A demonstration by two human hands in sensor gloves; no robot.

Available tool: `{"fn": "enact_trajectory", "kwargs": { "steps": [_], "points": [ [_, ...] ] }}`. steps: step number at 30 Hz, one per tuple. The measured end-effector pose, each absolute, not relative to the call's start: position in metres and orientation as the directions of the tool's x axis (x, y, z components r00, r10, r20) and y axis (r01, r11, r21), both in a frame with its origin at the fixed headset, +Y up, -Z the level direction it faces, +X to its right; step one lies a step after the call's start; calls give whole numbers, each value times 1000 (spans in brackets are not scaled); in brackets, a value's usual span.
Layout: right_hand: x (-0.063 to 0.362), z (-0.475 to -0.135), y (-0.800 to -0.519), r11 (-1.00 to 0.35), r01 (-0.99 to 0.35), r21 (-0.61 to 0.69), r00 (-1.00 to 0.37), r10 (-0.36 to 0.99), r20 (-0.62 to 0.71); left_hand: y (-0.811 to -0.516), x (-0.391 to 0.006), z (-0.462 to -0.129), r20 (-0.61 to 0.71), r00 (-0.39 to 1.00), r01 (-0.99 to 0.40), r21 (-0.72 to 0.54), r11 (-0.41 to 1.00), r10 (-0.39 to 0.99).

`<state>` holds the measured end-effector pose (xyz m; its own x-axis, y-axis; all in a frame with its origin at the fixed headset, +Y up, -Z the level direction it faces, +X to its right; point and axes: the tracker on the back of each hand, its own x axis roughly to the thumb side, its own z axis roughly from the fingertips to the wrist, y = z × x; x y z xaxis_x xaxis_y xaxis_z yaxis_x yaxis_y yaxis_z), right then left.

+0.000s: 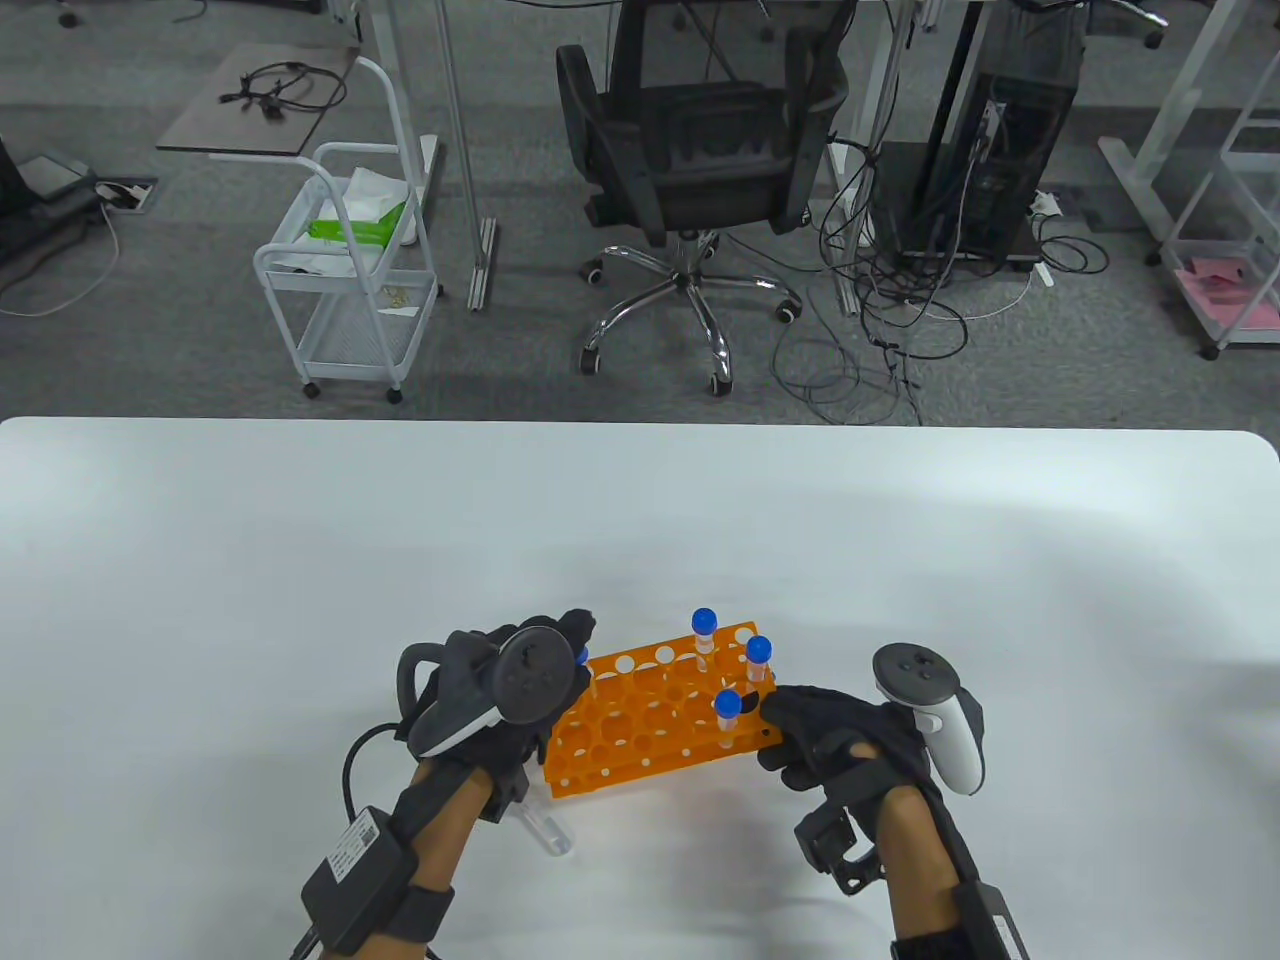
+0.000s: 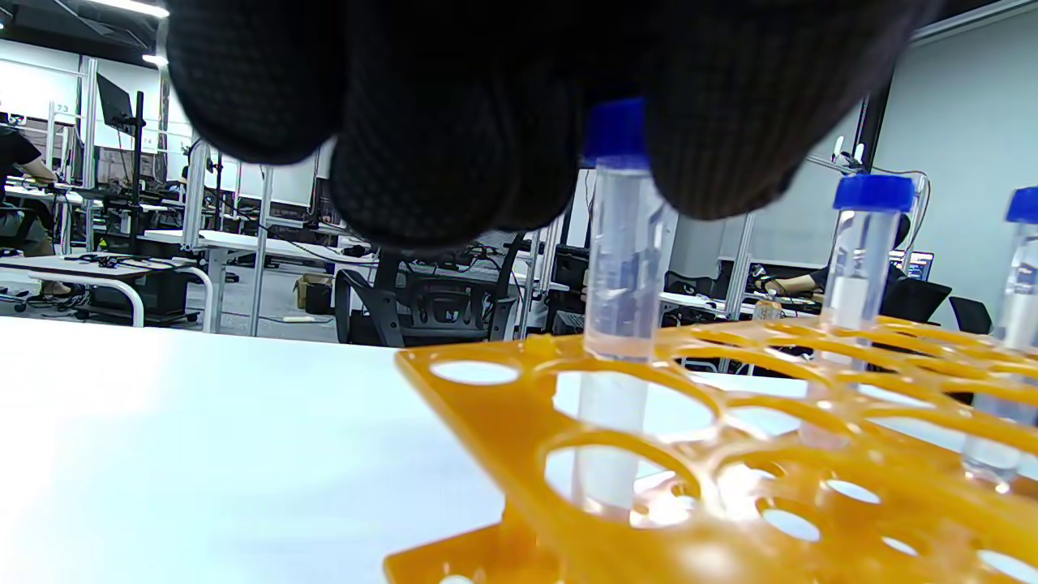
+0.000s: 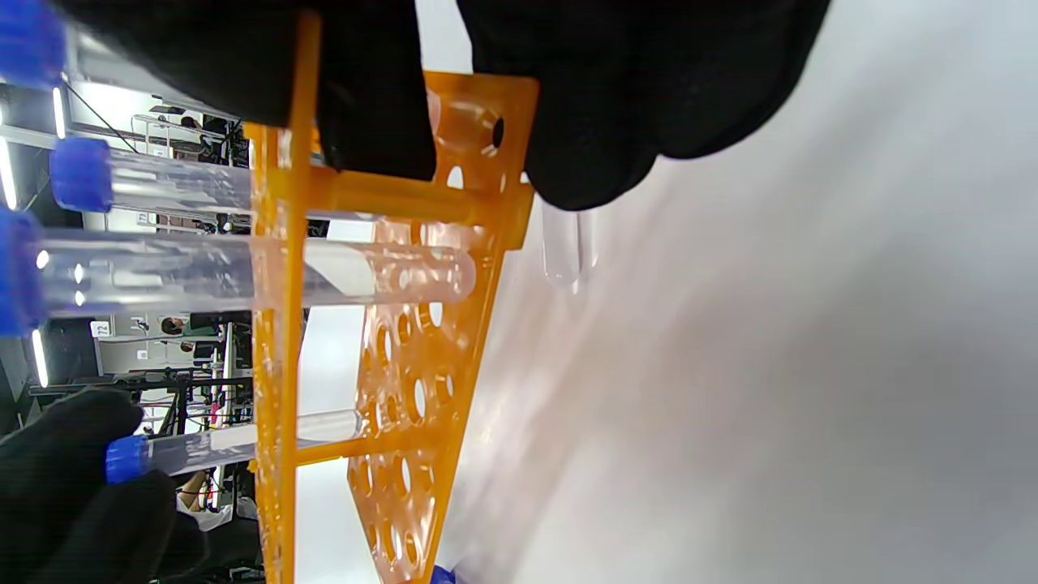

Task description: Insert test tubes into test tube rack (6 test tubes)

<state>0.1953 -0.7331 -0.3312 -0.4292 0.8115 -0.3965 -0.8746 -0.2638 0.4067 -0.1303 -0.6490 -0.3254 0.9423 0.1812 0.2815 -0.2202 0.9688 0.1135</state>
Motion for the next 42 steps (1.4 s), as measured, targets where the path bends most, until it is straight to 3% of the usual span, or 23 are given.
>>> {"fn": "enact_trajectory", "kwargs": {
  "steps": [9,16,20,27,42],
  "points": [
    [203,-333,-735,-253,-890,379,-406,817,-410,-640,-163,-319,252,903,-393,154,906,349],
    [207,-333,-734,-243,-907,343,-379,828,-414,-660,-195,-320,171,879,-456,37,889,444],
    [210,-334,-733,-240,-911,336,-371,832,-412,-684,-207,-318,96,921,-370,-80,925,377],
    [213,-333,-733,-227,-921,316,-350,839,-416,-721,-214,-316,104,903,-371,-299,879,416],
    [217,-334,-732,-209,-929,306,-329,845,-421,-746,-200,-314,152,945,-219,-365,905,290]
  ]
}}
